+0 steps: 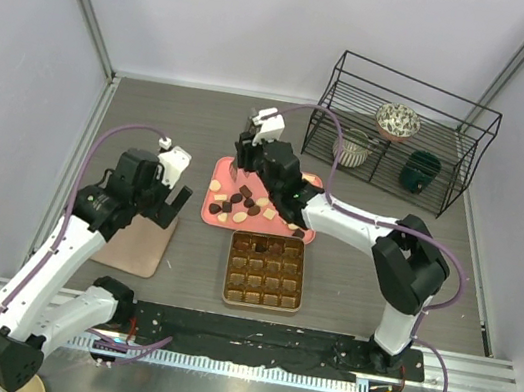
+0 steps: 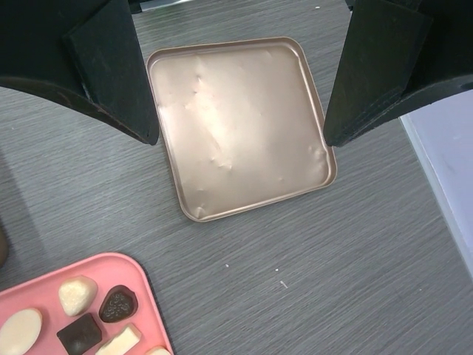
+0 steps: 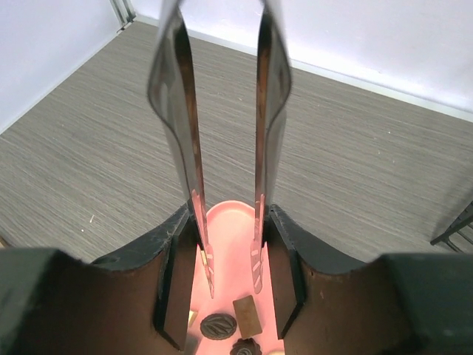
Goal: Pack the chocolate
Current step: Pick up the fake chocolate from the plate.
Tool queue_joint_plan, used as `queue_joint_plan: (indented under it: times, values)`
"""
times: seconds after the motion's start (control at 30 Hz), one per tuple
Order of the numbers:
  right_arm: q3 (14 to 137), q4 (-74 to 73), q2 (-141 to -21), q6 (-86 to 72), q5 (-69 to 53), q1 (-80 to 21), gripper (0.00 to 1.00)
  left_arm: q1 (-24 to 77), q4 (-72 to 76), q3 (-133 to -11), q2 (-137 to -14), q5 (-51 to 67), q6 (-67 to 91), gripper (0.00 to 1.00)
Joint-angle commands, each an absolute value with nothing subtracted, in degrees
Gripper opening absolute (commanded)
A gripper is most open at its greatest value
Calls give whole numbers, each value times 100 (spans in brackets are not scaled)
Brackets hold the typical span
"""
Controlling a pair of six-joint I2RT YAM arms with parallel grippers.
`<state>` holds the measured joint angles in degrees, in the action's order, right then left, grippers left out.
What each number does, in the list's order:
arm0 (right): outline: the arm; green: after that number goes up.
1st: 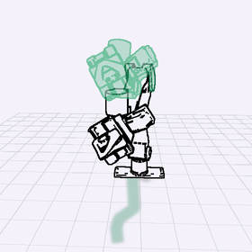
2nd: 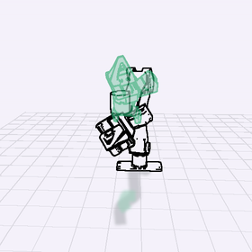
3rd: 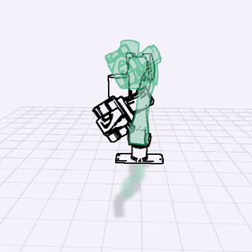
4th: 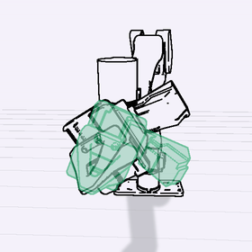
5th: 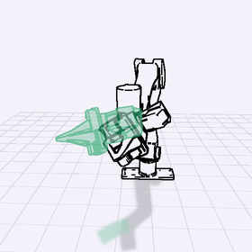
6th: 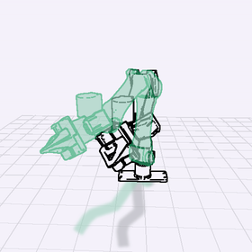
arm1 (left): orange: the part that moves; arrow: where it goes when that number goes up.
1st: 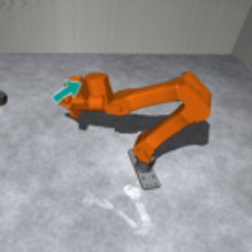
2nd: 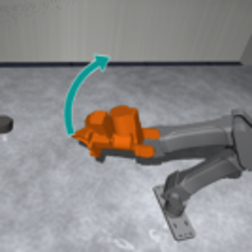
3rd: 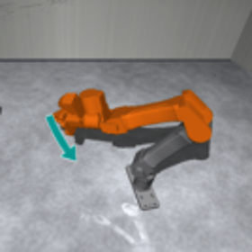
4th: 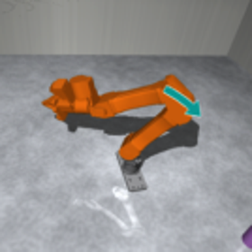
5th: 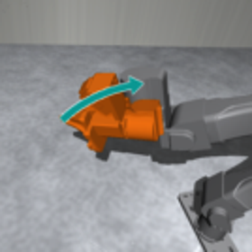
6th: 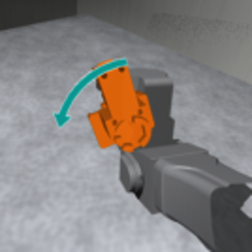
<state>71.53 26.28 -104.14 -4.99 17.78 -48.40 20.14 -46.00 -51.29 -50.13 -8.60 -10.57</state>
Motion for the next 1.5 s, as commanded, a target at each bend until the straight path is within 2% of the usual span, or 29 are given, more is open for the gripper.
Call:
queue_joint_plan:
  times: [0.0, 0.87, 1.23, 1.47]
  values:
    - [7084, 3208, -10424, -598, 1986, -4887, 45, 1986, -4359, -5106, -4913, -949, -1143, 100]
    - [6680, 3516, -10661, -457, 2224, -4887, 47, 1995, -4482, -5124, -4772, -853, -1266, 100]
    - [6249, 3463, -10371, -519, 2338, -4895, 47, 1995, -4535, -5150, -4764, -844, -1283, 100]
    - [6240, 3375, -10292, -466, 2408, -4895, 40, 1995, -4544, -5142, -4746, -817, -1257, 100]
